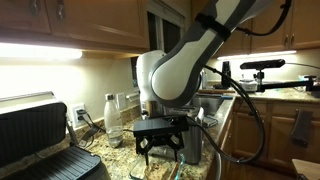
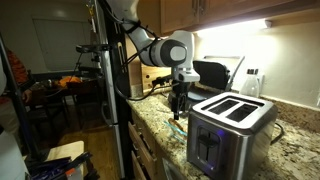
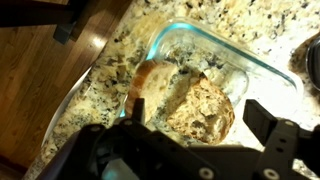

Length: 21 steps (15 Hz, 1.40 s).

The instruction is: Put one slice of bread in the toaster

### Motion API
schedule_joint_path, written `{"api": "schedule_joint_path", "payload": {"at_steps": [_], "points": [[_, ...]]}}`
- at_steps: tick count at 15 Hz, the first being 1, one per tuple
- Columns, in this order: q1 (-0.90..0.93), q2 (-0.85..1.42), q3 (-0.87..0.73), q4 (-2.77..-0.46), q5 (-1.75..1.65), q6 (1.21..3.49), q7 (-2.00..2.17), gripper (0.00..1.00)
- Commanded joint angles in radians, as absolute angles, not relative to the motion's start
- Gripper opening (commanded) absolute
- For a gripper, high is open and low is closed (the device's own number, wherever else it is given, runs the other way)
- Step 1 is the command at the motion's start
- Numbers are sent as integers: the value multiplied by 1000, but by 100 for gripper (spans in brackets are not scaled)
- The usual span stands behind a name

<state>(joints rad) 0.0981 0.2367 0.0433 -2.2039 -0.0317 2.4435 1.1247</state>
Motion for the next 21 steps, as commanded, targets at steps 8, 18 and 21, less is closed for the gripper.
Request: {"api": "schedule_joint_path", "payload": {"at_steps": [8, 18, 21], "points": [[146, 156, 18, -2228, -65, 2402, 1213, 100], [144, 123, 32, -2292, -43, 2398, 1240, 100], [144, 110, 34, -2314, -43, 2399, 1251, 100]]}}
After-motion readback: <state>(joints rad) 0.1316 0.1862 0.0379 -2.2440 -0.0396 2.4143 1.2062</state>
